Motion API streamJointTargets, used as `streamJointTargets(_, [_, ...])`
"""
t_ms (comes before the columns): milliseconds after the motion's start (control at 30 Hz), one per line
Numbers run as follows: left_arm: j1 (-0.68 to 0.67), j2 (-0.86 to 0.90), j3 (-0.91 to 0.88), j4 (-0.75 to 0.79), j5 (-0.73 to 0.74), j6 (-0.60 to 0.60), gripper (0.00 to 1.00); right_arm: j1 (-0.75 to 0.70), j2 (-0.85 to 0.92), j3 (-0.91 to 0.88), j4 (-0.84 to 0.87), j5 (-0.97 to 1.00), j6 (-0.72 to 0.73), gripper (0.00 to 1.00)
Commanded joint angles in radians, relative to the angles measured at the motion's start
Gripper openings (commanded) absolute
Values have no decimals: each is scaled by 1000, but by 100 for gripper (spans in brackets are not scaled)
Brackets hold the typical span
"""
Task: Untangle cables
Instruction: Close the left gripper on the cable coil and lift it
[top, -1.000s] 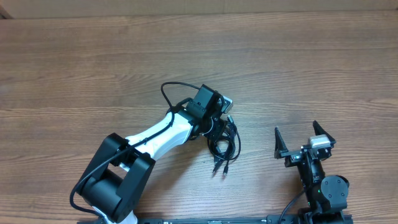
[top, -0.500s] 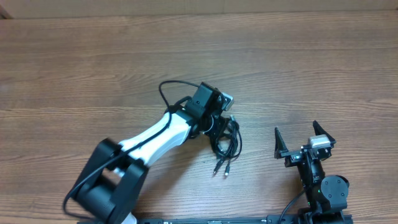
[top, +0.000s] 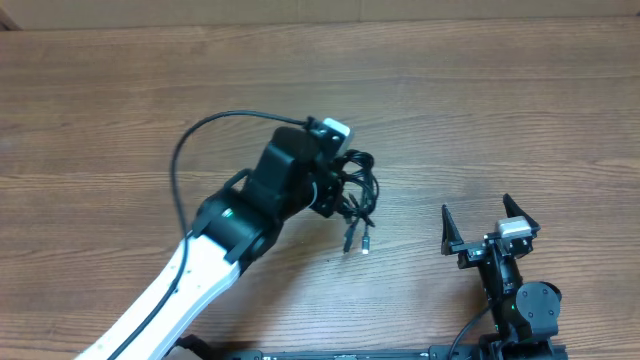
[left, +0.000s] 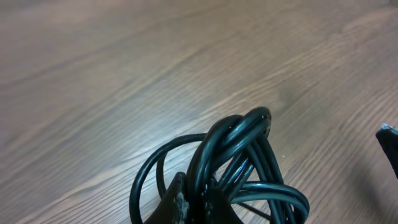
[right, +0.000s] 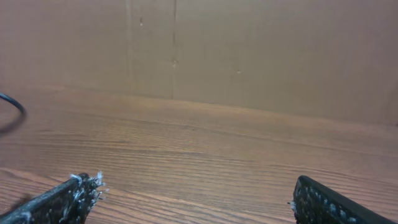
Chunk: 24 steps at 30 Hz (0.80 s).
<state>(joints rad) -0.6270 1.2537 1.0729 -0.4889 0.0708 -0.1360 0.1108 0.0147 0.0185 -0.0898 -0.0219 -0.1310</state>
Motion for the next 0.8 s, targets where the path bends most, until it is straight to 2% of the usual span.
streamJointTargets(0, [4, -97, 25, -33, -92, -18, 4, -7, -11, -10, 5, 2, -1, 100])
streamJointTargets(233, [6, -277, 25, -102, -180, -90, 4, -7, -12, -10, 5, 2, -1, 100])
streamJointTargets(567, [5, -402, 24, -150, -139, -195, 4, -7, -12, -10, 6, -9, 10, 100])
streamJointTargets(767, [5, -452, 25, -143, -137, -239, 4, -7, -12, -10, 16, -123, 417, 100])
